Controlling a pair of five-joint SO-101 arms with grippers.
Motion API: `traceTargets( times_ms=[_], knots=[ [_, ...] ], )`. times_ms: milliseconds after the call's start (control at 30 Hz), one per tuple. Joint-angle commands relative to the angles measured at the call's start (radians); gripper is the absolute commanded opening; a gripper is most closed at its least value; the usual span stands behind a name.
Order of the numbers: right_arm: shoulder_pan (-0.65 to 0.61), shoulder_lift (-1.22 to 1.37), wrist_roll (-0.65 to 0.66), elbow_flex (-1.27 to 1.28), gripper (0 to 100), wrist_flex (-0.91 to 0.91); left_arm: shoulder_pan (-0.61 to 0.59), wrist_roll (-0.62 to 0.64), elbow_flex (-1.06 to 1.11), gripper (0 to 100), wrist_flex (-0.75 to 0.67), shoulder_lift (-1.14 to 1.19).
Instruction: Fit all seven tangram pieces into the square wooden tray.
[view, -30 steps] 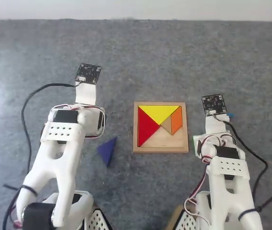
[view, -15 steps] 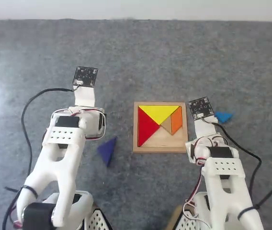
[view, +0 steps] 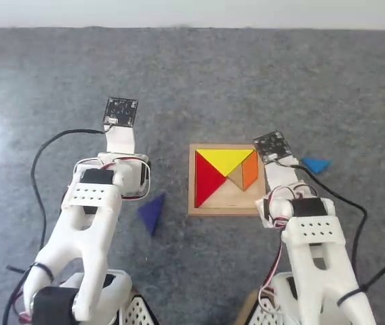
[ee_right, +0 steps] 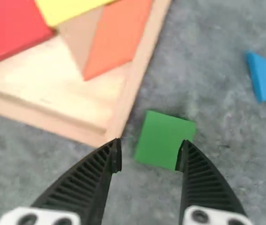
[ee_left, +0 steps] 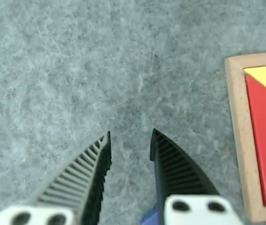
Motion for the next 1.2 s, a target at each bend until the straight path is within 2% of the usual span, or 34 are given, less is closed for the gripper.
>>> traceTargets(
  times_ms=[0, 100, 233, 500, 867, 1167],
  knots=[
    [-0.007, -0.019, 0.049, -0.091, 20.6, 0.087, 0.0, 0.006, -0.007, 13, -0.02, -0.032],
    [0.002, -0.019, 0.072, -0.104, 20.9, 0.114, 0.0, 0.005, -0.007, 13, -0.02, -0.032],
    [0.085, 0.015, 0.103, -0.115, 27.5, 0.104, 0.0, 0.006, -0.007, 13, -0.02, -0.032],
    [0.094, 0.28, 0.143, -0.227, 28.9, 0.061, 0.0, 0.008, -0.007, 13, -0.021, -0.032],
    [0.104, 0.512, -0.035, -0.269, 28.8, -0.054, 0.0, 0.005, 0.005, 13, -0.041, -0.032],
    [0.11, 0.55, -0.046, -0.276, 28.8, -0.082, 0.0, 0.009, 0.005, 13, -0.041, -0.032]
  ],
)
